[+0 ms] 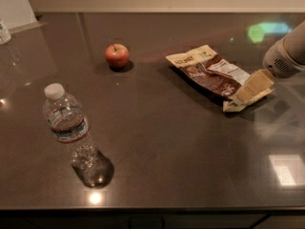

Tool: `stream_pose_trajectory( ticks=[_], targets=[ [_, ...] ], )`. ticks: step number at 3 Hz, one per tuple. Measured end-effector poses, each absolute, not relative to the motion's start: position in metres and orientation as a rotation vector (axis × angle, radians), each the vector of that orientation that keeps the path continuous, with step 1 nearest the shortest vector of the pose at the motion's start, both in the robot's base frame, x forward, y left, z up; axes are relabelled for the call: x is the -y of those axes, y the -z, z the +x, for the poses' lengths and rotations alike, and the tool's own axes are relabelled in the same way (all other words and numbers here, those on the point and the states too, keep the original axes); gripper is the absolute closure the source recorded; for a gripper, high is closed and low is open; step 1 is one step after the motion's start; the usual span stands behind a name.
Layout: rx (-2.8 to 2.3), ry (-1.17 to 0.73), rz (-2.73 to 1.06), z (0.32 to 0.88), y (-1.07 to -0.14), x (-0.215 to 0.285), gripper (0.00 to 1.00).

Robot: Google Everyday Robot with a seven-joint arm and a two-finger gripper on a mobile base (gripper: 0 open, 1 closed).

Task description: Move brown chip bag near water bottle

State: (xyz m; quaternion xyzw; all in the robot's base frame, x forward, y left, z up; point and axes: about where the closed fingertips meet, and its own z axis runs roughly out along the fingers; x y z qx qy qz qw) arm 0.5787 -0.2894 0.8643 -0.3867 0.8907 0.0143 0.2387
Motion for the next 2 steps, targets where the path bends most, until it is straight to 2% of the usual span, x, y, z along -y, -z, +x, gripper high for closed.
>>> stream_pose_trajectory(
  ticks=[2],
  targets=[
    [-2.512, -0.124, -1.039, 0.5978, -0.8449, 0.2982, 0.0]
  ],
)
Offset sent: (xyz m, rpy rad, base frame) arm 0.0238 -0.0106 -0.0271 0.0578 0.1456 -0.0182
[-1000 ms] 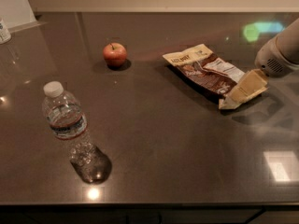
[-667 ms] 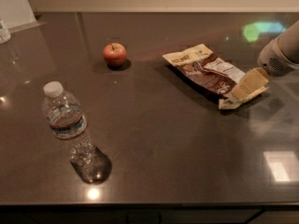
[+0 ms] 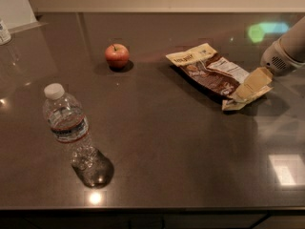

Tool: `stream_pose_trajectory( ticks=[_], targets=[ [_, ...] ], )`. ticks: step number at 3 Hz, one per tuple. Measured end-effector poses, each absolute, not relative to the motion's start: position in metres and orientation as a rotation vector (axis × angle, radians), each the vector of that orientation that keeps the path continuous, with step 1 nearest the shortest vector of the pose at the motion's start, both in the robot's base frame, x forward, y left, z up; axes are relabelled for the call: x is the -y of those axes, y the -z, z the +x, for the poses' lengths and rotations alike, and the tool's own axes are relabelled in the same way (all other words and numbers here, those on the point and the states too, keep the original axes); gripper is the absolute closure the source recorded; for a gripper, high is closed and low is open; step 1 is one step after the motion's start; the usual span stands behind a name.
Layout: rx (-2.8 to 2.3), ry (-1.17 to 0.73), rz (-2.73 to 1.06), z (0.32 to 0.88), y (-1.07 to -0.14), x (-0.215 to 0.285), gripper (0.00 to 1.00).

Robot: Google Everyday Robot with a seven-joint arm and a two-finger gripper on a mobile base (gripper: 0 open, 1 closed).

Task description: Move brown chip bag near water bottle

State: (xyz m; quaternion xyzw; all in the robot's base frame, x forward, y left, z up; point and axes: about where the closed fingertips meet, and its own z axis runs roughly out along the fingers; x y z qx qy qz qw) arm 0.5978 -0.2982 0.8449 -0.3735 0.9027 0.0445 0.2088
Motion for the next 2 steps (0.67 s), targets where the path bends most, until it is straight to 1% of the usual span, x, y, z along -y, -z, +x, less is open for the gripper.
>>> stream_pose_trajectory(
  ticks=[1, 2],
  targets=[
    [-2.54, -0.188, -1.076, 0.595, -0.838, 0.288, 0.0],
    [-2.551, -0.256, -1.113, 0.588, -0.835, 0.275, 0.16]
  ],
)
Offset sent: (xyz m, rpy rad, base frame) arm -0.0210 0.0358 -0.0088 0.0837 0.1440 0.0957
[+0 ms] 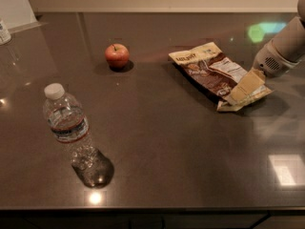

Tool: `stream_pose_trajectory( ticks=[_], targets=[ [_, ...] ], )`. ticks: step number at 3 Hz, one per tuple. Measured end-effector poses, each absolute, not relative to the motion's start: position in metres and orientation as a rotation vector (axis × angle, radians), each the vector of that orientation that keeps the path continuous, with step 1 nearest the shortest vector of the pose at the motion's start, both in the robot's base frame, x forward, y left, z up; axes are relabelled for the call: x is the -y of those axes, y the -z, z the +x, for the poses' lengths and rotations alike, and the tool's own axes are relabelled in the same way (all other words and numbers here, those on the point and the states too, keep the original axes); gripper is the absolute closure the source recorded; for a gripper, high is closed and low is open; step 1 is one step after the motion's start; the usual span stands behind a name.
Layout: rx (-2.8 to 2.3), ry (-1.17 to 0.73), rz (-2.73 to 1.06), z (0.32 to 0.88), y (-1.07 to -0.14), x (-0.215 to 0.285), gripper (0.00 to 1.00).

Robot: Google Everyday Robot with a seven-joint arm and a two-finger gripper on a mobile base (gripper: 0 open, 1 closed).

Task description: Move brown chip bag near water bottle

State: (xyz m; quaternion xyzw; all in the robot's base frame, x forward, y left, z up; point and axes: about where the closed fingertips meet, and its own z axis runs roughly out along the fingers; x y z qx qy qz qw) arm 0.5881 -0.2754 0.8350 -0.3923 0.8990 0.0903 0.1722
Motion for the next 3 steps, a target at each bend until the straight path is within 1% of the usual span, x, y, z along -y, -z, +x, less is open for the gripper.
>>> stream_pose_trajectory(
  ticks=[3],
  targets=[
    [-2.482, -0.401, -1.192, 0.562, -0.859, 0.234, 0.86]
  ],
)
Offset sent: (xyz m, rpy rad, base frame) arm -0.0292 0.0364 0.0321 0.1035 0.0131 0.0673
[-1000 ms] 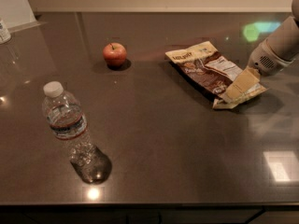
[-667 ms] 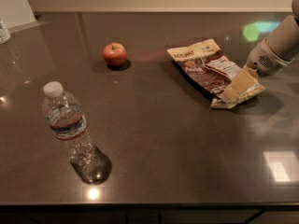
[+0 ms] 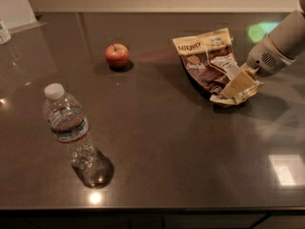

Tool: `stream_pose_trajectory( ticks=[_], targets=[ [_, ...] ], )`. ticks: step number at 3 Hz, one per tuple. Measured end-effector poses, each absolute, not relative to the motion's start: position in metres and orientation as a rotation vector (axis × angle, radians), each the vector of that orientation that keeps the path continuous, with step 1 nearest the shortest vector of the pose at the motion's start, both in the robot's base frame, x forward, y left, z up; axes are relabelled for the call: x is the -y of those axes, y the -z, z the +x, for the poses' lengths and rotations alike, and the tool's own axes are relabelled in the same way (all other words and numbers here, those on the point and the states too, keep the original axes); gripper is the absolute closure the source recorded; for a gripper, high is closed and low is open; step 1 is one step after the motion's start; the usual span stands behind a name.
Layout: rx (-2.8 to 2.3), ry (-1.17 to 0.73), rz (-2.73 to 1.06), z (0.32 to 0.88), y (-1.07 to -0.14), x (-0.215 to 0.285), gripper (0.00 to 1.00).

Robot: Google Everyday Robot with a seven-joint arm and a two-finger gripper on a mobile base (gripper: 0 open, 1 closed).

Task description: Move brown chip bag near water bottle

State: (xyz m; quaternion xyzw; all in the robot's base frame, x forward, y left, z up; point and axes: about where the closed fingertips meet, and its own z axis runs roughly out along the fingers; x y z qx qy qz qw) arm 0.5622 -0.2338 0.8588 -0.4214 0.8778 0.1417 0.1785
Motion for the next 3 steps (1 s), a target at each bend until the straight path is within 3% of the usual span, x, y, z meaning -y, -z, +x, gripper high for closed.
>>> stream_pose_trajectory(
  ticks=[1, 3],
  targets=[
    [-2.454, -0.453, -1.224, 0.552, -0.863, 0.218, 1.0],
    [-2.405, -0.615, -1.32, 0.518, -0.865, 0.171, 1.0]
  ],
)
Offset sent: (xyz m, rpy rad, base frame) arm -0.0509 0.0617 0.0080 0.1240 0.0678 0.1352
